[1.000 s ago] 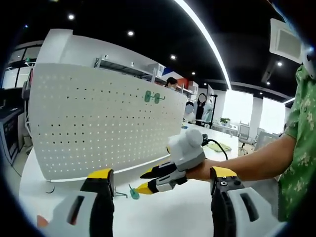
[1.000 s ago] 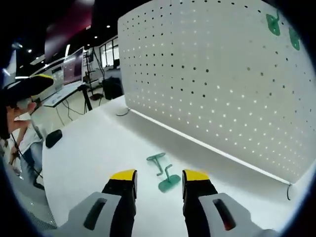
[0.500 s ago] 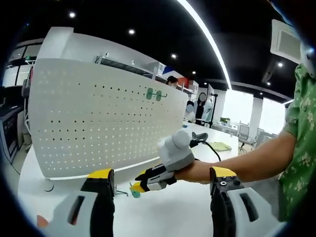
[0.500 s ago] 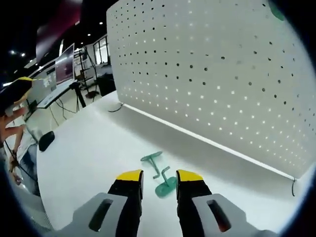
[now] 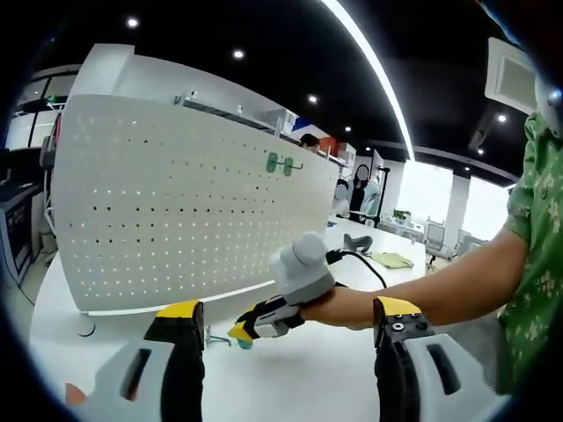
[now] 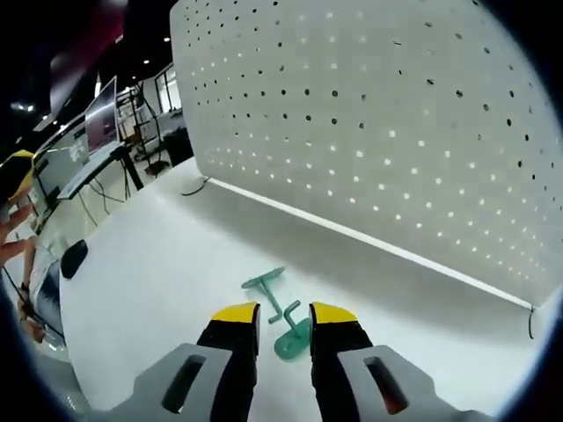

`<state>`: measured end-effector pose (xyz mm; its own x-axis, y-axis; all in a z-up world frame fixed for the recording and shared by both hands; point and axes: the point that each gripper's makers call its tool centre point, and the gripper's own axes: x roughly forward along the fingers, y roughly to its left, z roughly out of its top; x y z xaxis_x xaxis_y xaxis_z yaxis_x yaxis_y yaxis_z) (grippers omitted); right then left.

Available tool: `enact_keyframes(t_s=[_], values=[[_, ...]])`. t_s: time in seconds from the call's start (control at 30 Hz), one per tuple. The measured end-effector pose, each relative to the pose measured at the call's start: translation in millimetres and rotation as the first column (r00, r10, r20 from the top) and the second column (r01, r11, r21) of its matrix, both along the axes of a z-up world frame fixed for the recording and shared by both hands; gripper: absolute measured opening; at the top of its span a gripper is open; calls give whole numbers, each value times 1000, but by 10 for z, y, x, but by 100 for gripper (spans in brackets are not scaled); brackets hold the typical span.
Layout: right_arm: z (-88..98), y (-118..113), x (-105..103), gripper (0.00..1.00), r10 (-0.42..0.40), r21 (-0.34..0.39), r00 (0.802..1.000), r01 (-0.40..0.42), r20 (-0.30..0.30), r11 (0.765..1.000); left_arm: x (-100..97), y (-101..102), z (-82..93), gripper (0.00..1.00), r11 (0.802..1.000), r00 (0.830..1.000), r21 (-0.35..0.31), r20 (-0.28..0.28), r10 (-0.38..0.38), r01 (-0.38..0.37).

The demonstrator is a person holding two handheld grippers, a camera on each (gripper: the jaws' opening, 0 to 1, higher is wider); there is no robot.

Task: Insert the hook assembly into the mounting plate slot until the hook locks in place.

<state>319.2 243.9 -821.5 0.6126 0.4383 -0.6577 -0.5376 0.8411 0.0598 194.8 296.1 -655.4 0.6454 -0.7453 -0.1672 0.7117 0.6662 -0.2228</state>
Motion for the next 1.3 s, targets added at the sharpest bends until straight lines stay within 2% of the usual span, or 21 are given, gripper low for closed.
enact_keyframes(t_s=[0.3, 0.47, 0.9, 1.3], values=[[-19, 12, 63, 19, -15, -5, 1000, 15, -6, 1000, 18, 0, -11, 80, 1000, 1000, -6, -2, -4, 4], [-70, -28, 63, 16, -19, -34, 1000, 18, -15, 999, 19, 24, -36, 80, 1000, 1000, -9, -8, -2, 2], [-38, -149, 76, 14, -39, -42, 999, 39, -8, 998, 22, 5, -42, 80, 1000, 1000, -14, -10, -8, 8], [-36, -148, 84, 9, -33, -39, 999, 33, -2, 999, 22, 7, -49, 80, 1000, 1000, -14, -13, -8, 8]])
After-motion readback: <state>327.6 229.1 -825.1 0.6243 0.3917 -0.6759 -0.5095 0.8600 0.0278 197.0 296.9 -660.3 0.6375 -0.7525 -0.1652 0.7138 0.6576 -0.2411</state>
